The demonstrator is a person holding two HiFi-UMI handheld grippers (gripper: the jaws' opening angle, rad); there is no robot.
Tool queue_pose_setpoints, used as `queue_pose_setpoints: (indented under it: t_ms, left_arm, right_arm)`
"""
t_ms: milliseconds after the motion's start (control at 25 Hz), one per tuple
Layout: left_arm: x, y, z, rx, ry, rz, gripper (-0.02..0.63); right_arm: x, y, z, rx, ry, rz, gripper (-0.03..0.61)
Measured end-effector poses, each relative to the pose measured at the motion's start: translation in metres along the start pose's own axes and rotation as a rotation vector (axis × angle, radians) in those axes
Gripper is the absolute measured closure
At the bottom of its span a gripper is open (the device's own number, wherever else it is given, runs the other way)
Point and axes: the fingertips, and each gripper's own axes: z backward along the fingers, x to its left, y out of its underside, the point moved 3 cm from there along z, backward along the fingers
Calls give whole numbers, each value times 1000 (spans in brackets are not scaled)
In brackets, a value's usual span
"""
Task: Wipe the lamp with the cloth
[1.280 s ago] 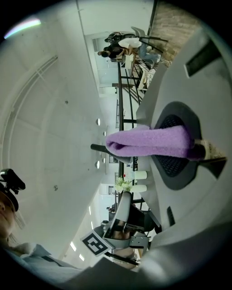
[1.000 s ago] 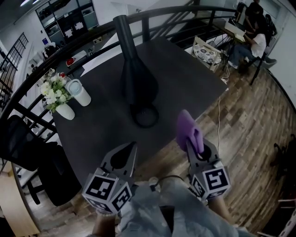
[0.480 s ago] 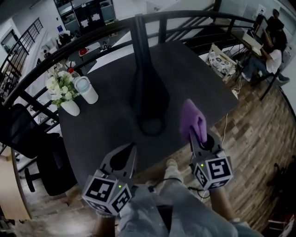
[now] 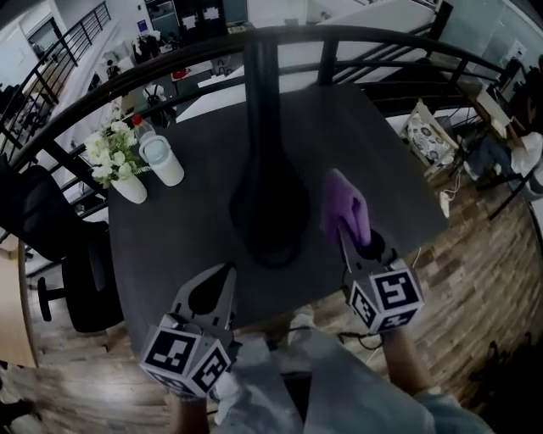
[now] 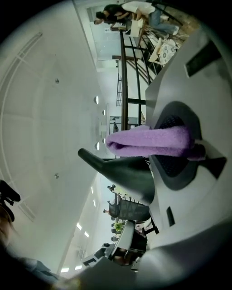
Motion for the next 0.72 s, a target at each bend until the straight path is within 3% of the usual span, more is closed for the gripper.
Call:
queue_pose_setpoints:
  t_ms: [400,720]
  left_arm:
    - [10,-7,-7,-54,-167,50,601]
    - [11,-2,-4,-59,-245,75,601]
  right_arm:
    - [4,-23,-52,-12,-201,58,528]
    - [16,-46,-62,-29,-327,32,528]
